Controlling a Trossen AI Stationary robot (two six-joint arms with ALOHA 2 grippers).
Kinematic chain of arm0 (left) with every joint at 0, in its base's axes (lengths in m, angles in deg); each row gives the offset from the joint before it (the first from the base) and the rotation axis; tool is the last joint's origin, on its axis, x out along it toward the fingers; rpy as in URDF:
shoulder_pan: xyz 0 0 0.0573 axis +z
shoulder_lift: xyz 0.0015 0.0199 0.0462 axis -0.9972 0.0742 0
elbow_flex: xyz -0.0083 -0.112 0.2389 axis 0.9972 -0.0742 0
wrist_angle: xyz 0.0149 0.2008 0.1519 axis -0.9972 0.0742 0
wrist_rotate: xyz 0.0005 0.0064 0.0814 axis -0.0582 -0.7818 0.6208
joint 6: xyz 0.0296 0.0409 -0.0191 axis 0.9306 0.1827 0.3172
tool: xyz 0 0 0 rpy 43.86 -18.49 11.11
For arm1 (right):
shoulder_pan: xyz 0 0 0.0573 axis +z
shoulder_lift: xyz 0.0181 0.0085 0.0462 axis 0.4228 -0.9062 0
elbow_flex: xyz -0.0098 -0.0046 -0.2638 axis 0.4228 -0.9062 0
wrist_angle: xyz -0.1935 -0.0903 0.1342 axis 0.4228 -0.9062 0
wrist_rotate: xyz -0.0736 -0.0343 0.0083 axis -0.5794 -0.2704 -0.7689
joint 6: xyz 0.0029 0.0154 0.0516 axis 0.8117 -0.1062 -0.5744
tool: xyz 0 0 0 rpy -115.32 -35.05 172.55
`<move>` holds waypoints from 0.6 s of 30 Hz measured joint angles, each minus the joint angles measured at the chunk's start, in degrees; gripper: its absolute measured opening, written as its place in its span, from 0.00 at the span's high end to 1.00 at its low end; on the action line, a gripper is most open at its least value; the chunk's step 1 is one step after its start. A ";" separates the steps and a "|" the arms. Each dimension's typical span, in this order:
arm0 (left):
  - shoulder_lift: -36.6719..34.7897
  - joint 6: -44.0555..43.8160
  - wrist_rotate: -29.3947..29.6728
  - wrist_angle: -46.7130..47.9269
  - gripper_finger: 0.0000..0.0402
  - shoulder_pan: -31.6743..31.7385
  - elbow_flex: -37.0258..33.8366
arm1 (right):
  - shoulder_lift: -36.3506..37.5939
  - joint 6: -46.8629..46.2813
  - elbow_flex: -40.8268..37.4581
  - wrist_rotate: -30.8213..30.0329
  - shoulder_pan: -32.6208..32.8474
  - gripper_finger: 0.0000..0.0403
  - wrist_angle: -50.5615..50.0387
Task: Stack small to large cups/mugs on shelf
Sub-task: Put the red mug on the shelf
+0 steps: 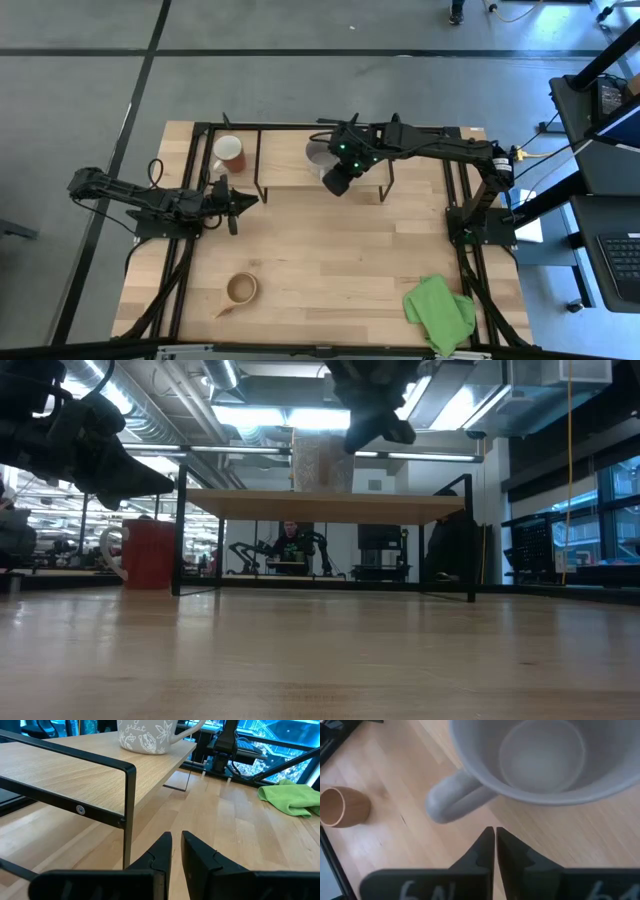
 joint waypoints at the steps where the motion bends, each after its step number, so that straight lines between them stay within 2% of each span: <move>1: -0.01 -0.01 0.01 0.00 0.91 0.00 0.00 | 0.09 0.00 0.00 0.00 0.00 0.95 -0.47; 9: 0.00 -0.01 0.01 0.00 0.91 0.00 -0.01 | 1.98 0.02 0.72 -0.17 0.02 0.94 -1.58; 18: 0.00 -1.17 0.08 -0.34 0.91 0.00 -0.02 | 3.96 0.07 2.29 -3.05 0.00 0.94 -4.33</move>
